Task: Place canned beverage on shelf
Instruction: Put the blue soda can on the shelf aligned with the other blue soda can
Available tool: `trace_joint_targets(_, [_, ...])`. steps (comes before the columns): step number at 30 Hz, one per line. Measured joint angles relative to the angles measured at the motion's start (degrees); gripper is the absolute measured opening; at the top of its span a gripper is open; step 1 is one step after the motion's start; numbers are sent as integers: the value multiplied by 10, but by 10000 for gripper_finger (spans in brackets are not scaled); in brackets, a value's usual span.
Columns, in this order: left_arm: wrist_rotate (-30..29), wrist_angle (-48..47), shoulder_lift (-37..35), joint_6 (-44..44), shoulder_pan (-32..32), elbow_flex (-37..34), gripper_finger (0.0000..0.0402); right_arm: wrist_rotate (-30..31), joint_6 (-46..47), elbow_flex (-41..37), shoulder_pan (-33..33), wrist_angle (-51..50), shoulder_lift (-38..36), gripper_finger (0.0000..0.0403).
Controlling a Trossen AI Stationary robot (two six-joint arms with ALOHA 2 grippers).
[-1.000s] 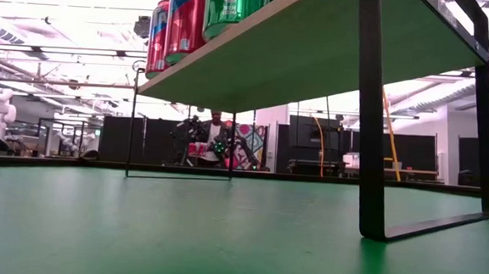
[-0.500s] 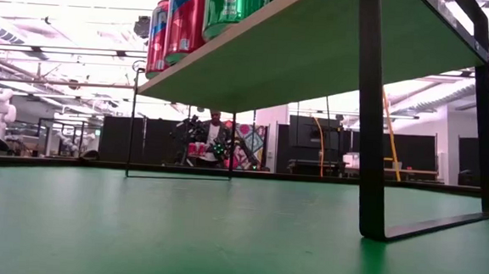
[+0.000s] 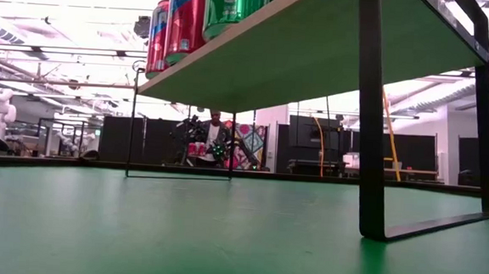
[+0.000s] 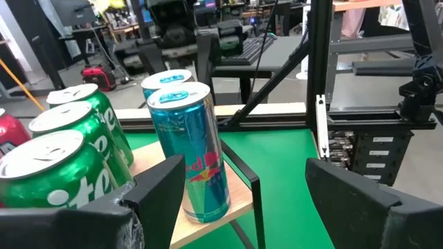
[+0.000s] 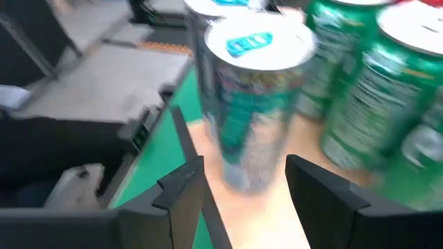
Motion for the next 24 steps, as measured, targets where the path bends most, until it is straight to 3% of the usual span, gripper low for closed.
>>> trace_joint_targets(6, [0, -2, 5, -12, 0, 0, 294, 79, 78, 105, 36, -205, 15, 194])
trace_joint_targets(14, [0, -4, 5, -14, 0, 0, 294, 78, 217, 196, 62, -443, 30, 194])
trace_joint_targets(21, [0, -6, 5, -14, 0, 0, 294, 61, 358, 202, 78, -642, 36, 197])
trace_joint_targets(24, [0, -6, 5, -15, 0, 0, 294, 60, 372, 202, 83, -683, 49, 216])
